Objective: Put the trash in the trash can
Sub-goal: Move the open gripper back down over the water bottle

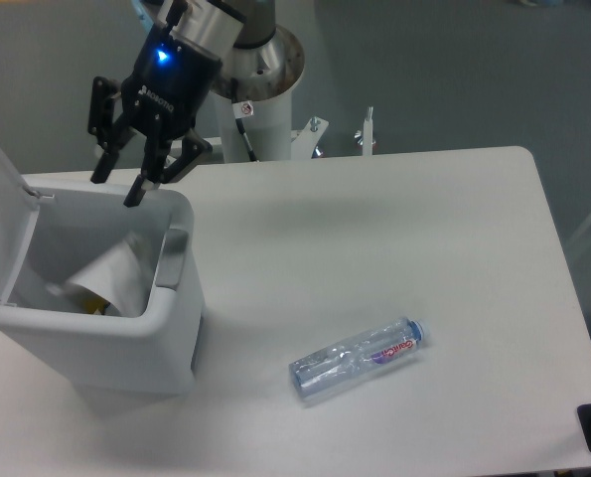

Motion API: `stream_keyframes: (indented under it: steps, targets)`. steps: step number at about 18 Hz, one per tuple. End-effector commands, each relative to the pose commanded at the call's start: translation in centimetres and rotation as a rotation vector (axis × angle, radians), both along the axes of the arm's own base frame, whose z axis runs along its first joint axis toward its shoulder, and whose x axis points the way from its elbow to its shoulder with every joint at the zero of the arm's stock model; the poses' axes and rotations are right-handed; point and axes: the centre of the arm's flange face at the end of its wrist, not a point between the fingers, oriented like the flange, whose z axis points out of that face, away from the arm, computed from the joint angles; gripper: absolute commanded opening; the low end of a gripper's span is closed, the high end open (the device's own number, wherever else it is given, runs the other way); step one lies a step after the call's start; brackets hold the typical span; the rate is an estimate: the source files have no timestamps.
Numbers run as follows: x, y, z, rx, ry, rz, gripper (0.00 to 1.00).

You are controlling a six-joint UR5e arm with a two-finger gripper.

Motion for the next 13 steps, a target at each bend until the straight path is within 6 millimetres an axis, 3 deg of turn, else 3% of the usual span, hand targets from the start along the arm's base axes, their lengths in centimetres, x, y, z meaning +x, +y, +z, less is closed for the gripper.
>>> stream_keyframes:
  steps: [4,6,9,13]
  targets:
    - [-2.2,1.3,-0.4,-0.009,-0.008,0.017,1.00]
    - [-5.3,1.4,0.3,0.000,0.008,0.054,1.00]
    - [-9.3,3.9,1.7,0.032,0.042,0.076,1.00]
    - [-13.7,5.9,0.9,0.028,0.042,0.102,1.00]
